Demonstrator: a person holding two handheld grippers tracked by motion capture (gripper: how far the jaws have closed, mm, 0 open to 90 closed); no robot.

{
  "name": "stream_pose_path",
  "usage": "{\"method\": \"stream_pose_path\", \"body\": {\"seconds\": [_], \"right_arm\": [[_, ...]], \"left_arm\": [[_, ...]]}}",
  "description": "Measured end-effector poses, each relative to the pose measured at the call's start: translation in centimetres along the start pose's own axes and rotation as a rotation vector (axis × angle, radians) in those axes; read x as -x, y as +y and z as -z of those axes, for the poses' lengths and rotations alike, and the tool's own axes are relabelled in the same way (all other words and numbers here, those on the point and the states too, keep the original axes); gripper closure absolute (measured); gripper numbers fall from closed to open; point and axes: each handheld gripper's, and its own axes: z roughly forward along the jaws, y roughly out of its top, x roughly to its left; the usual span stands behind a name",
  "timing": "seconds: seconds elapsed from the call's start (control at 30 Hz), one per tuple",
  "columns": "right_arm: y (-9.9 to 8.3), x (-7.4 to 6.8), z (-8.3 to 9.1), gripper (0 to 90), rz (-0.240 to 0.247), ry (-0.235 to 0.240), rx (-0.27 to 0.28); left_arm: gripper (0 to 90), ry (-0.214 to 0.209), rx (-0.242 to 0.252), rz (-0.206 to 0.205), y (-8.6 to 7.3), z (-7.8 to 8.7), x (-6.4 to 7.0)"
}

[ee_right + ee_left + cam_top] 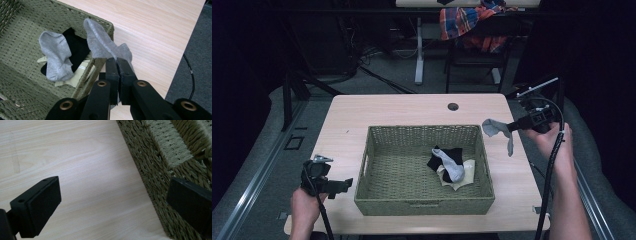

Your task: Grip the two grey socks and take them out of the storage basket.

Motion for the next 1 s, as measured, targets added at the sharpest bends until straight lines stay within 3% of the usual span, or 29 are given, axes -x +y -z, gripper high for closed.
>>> {"method": "stream_pose_path", "body": {"seconds": [0.53, 1.0], "right_arm": [[-0.8, 2.0, 0.0, 88.4, -0.056, -0.010, 0.003], [-1.1, 3.0, -0.5, 88.5, -0.069, -0.007, -0.031]], "left_arm": [[0.0, -0.001, -0.001, 0.000, 0.0, 0.1, 0.0], [0.0, 0.000, 0.004, 0.002, 0.0, 0.1, 0.0]]}}
